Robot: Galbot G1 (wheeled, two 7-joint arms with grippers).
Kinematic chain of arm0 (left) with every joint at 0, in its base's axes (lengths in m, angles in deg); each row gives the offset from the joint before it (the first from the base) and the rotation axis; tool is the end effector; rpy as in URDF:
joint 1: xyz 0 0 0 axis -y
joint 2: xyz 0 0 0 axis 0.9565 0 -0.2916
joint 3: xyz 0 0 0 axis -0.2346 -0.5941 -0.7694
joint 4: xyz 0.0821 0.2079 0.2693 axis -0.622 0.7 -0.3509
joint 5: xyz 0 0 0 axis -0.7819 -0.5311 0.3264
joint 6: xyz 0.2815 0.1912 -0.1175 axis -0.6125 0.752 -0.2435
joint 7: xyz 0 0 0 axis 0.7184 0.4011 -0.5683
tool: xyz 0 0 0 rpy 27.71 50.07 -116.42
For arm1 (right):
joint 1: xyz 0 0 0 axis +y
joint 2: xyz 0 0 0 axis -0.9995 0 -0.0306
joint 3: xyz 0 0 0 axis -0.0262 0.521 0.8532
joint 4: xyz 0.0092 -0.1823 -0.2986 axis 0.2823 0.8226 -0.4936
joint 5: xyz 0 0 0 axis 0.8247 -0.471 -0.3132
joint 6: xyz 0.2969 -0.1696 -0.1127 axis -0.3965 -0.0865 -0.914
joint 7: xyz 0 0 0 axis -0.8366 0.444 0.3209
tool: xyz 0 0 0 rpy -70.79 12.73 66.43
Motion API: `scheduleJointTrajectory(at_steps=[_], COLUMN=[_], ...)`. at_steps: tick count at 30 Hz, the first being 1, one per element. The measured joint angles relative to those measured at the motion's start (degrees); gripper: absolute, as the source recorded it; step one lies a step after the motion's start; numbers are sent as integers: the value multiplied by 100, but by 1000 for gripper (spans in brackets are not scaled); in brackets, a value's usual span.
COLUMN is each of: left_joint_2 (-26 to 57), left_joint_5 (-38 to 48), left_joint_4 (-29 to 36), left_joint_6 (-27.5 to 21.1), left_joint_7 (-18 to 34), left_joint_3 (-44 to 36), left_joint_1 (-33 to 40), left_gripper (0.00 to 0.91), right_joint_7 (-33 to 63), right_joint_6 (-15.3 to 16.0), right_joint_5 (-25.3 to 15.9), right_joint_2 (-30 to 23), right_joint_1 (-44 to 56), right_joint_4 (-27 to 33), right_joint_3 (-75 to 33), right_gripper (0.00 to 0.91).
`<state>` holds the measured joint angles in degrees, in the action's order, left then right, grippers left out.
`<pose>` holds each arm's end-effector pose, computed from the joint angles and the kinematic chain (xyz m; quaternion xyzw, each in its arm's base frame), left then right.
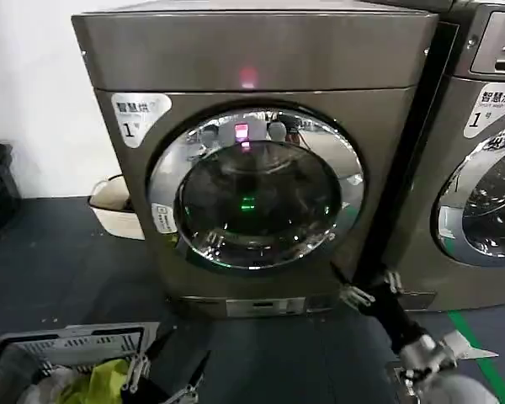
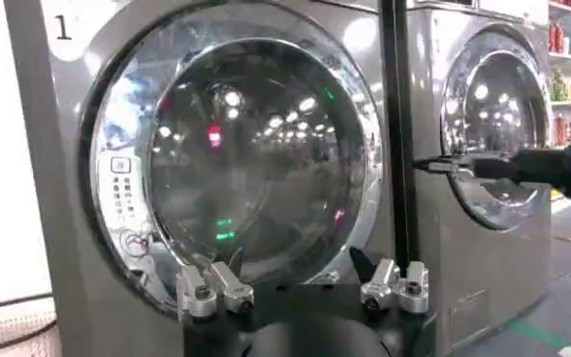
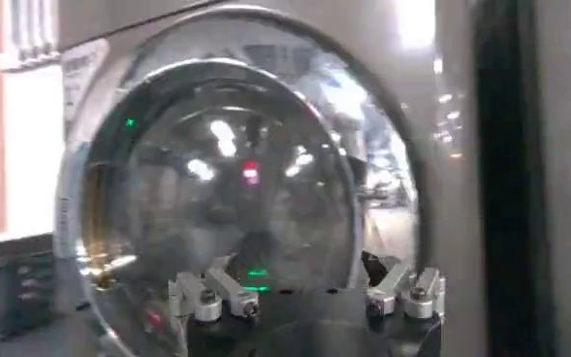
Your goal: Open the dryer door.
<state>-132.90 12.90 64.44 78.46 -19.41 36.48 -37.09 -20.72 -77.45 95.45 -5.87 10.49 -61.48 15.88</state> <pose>0.0801 0.0412 -0.2251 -0.2385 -0.9698 -0.0517 0.0004 0.2867 -0.0732 -0.2042 -0.2932 0.9532 -0.0507 0.0540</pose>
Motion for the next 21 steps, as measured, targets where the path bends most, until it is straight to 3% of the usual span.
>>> scheduleJointTrajectory(at_steps=[21], left_joint_2=[-87], left_joint_5=[-41], left_joint_4=[-41], left_joint_6=[-31], left_joint_7=[-30], left_joint_3=[71], left_joint_1=[37], left_gripper=[907], right_joint_7=[16], right_joint_6=[-85], right_joint_5=[-404], right_joint_2=[-588], right_joint_1=[-1883], right_joint_4=[1286], right_joint_3=[2112], right_gripper=[907])
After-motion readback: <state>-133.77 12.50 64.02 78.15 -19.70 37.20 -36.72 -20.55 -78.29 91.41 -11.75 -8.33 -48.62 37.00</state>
